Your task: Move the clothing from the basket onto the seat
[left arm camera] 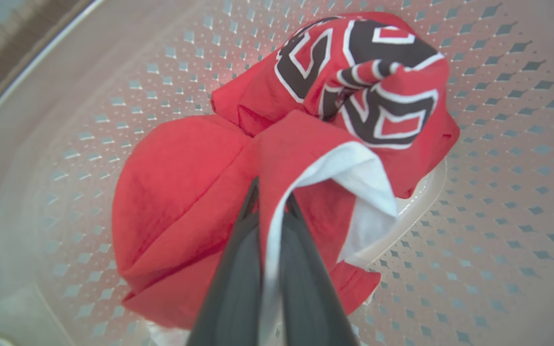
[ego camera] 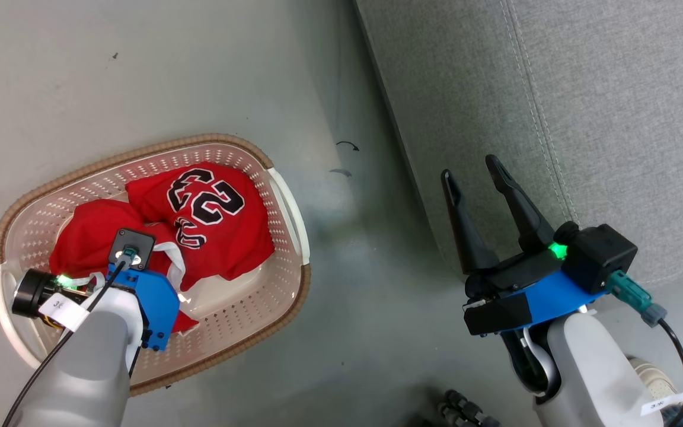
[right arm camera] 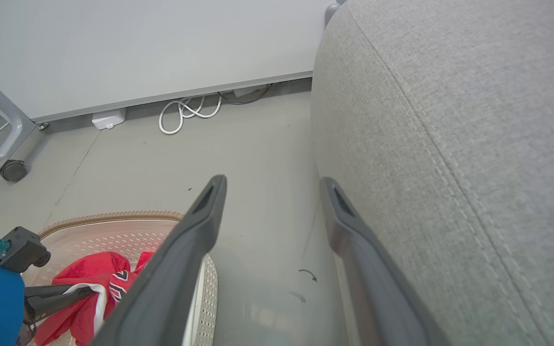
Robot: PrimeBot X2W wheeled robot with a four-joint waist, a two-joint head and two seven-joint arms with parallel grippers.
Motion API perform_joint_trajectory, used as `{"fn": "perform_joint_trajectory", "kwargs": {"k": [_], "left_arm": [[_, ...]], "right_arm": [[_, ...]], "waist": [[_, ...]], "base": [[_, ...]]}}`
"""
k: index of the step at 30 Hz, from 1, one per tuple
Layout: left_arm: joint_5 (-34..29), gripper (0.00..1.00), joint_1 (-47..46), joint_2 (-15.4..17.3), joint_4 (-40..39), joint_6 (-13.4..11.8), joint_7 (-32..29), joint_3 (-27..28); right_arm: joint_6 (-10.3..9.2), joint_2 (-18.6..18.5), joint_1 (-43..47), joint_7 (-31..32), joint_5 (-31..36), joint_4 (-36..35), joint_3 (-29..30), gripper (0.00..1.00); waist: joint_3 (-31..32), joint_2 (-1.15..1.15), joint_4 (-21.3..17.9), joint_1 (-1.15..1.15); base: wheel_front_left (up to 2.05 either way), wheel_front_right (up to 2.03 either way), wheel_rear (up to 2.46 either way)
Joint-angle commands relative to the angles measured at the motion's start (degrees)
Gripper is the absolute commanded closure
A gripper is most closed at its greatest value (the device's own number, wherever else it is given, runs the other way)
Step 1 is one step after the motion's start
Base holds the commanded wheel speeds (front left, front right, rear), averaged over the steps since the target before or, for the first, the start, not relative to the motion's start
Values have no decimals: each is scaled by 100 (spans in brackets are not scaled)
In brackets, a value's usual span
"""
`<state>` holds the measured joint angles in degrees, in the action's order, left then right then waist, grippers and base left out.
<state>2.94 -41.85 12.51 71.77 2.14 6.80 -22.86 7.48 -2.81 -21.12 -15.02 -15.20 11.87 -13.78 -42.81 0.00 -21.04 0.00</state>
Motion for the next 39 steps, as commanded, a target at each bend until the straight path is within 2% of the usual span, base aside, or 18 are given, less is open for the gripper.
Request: {"fn": "perform_joint_trajectory", "kwargs": {"k": [1,14,26,32,39], "left_arm": [[36,100,-81,14,17,29,-8,-4],[334,100,56,-191,133,241,107,27],[686,100,487,-760,129,497,552,-86],[881,100,740,-944,-121,529,696,-415],[1686,100,1057,-957,-1156,532,646,-1433]], "right_arm": [[3,-14,-108,-22,12,12,11,0],[3,-14,-127,-23,111,115,58,0],[3,-18,205,-22,285,447,138,0],[3,-18,500,-22,377,671,249,0],[3,-18,828,8,460,857,398,0]], "waist": [[10,0,10,0],[384,0,304,0],[1719,0,1031,0],[2474,0,1361,0],[3162,0,1595,0]], "base": [[0,0,0],[0,0,0],[0,0,0],[0,0,0],[0,0,0]]}}
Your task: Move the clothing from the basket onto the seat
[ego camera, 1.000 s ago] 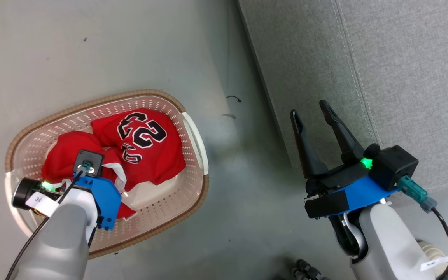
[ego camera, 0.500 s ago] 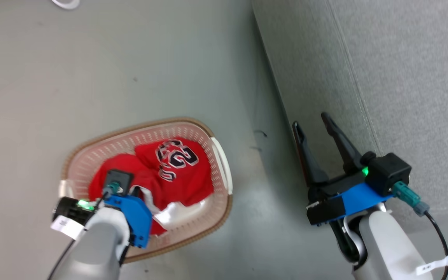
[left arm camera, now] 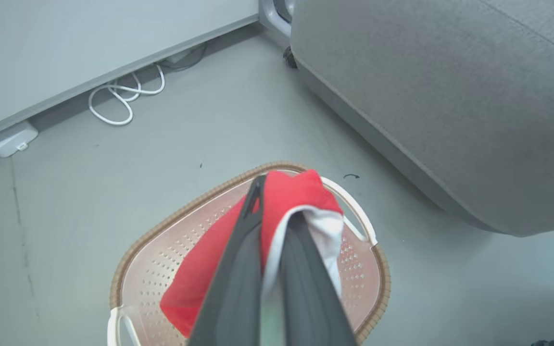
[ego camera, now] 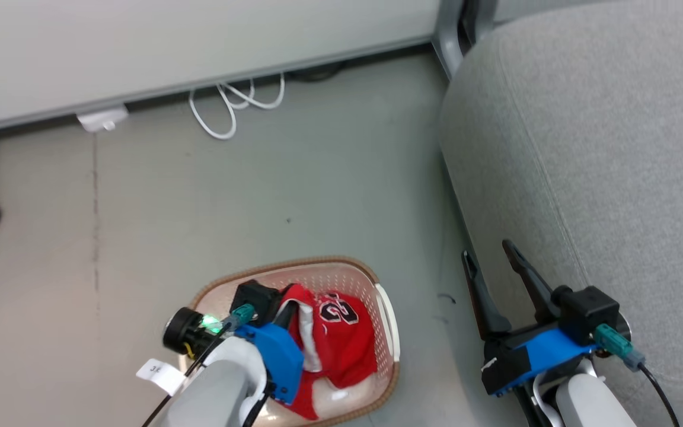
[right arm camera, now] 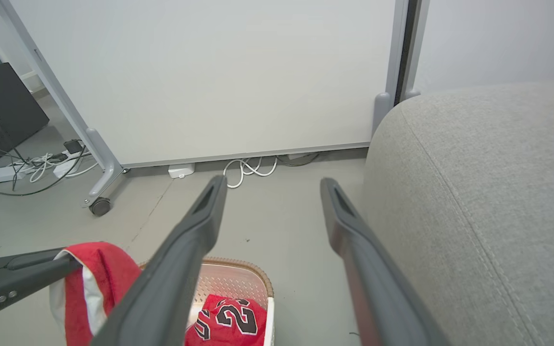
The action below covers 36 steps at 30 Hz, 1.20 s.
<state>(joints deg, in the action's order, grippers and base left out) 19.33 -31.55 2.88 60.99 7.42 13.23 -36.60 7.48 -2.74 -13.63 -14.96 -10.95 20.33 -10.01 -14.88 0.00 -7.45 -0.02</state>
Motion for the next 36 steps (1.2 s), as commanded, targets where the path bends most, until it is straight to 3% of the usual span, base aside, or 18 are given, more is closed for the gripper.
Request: {"fn": "perform_joint_trajectory", "kwargs": {"k": [1,12,28,36], "left_arm": [[160,100,29,6,-182,4,-20,-165],[980,100,-446,3,-1178,5,16,-1040],[1690,100,-1600,2,-1878,0,-39,-1767],[2195,100,-2126,3,-2217,-182,19,-2108]], "right_arm": [[3,-23,127,21,35,14,34,0],[3,-23,513,235,100,-158,165,0],[3,-23,679,424,162,-379,142,0],[3,-23,644,499,170,-398,87,0]], "waist": [[438,0,259,2],[963,0,431,2],[1065,0,481,2],[1101,0,436,2]], "base": [[0,0,0],[0,0,0],[0,0,0],[0,0,0]]}}
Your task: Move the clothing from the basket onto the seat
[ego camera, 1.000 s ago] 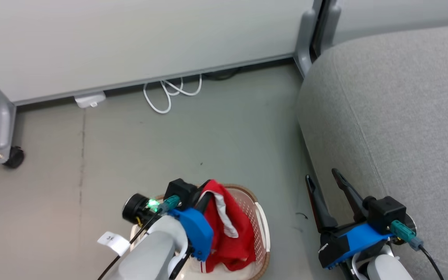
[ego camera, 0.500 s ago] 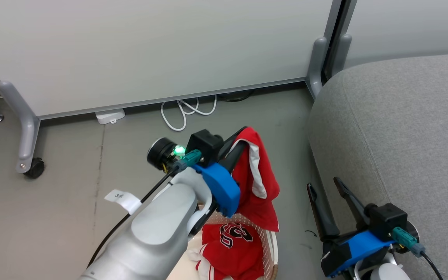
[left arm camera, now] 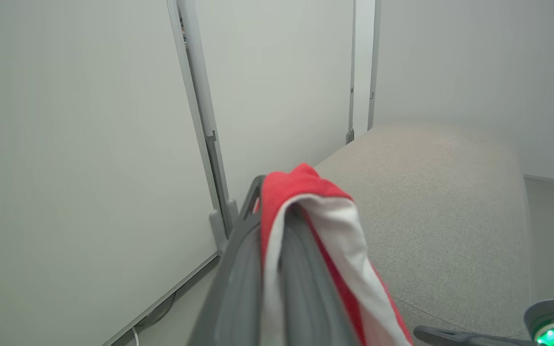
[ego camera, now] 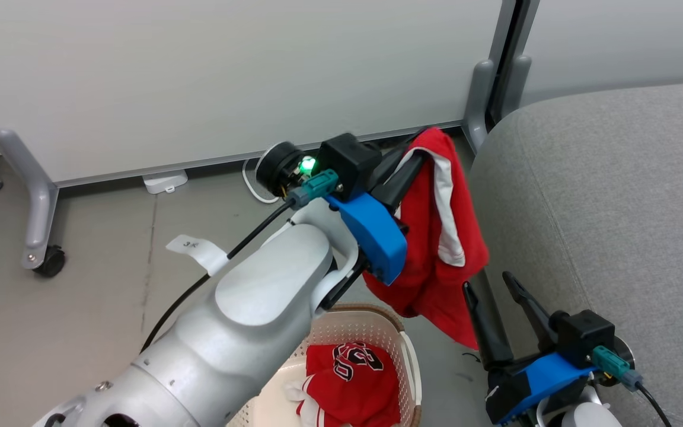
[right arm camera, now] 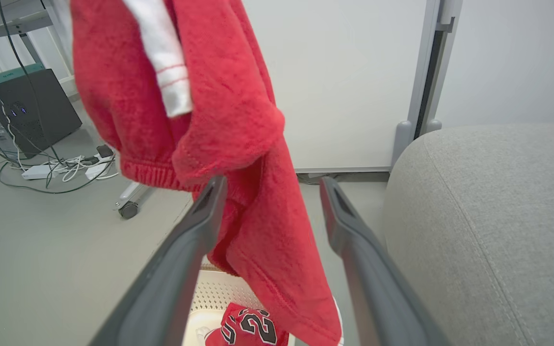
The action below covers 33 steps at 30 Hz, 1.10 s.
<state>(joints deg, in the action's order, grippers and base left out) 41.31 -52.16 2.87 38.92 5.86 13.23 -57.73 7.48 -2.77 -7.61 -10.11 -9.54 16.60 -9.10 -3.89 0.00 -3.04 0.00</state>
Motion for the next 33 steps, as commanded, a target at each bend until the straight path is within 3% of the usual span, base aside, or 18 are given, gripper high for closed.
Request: {"fn": "perform_joint_trajectory", "kwargs": {"k": [1,14,33], "left_arm": [[60,100,-113,4,-38,-48,37,-31],[605,100,-343,3,-53,-276,150,-511],[991,100,-406,2,73,-344,200,-898]], "right_arm": [[3,-20,43,20,31,-30,-9,0],[3,-20,98,51,16,-77,-30,0],[3,-20,-369,245,-157,-44,-277,0]], "waist": [[11,0,-13,0],[76,0,-53,0],[55,0,-4,0]], "base": [[0,0,0],[0,0,0],[0,0,0]]}}
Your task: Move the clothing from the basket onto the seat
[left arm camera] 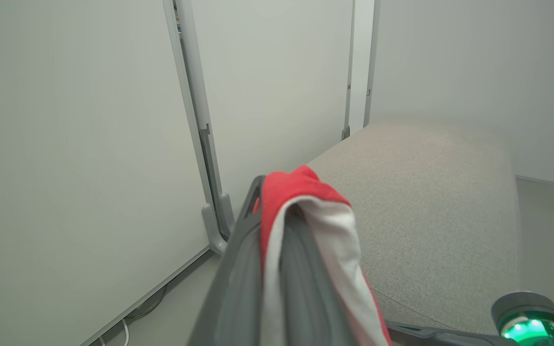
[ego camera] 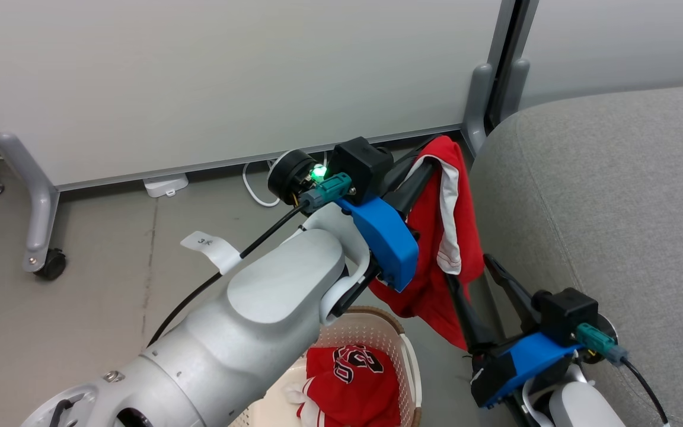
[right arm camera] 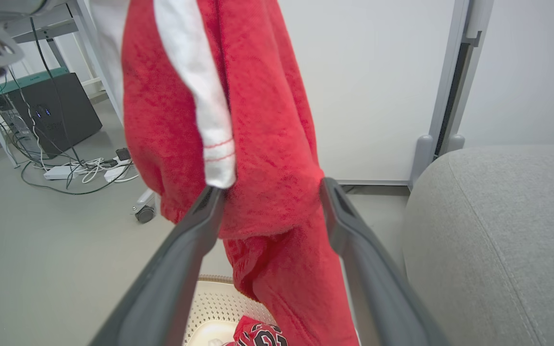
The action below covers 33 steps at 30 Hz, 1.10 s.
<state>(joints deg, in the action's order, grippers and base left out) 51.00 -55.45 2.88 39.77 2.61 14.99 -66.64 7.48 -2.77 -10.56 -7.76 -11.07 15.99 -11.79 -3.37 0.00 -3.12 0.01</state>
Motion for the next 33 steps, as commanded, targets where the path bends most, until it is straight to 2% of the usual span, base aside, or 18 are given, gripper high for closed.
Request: {"fn": "perform_joint_trajectory", "kwargs": {"k": [1,12,20,21,22,24,33], "left_arm": [[40,100,-77,1,-29,-21,25,-17],[126,100,-10,2,-147,-52,28,-135],[153,100,-46,2,-161,-66,27,-175],[158,100,-55,2,-156,-66,27,-178],[162,100,-62,2,-149,-63,28,-179],[164,100,-66,2,-145,-61,28,-182],[174,100,-50,2,-79,-81,28,-171]], "right_arm": [[3,-20,-133,38,-29,52,-26,0],[3,-20,-902,548,41,832,-259,0],[3,-20,-1344,523,-176,1328,-448,0],[3,-20,-1382,501,-205,1358,-468,52],[3,-20,-1410,472,-243,1393,-495,96],[3,-20,-1433,450,-274,1422,-522,100],[3,-20,-1506,299,-429,1628,-657,100]], "waist": [[7,0,11,-1],[78,0,63,-1],[65,0,96,-1],[61,0,98,-1],[60,0,100,-1],[60,0,101,-1],[71,0,85,-1]], "base": [[0,0,0],[0,0,0],[0,0,0],[0,0,0],[0,0,0],[0,0,0],[0,0,0]]}}
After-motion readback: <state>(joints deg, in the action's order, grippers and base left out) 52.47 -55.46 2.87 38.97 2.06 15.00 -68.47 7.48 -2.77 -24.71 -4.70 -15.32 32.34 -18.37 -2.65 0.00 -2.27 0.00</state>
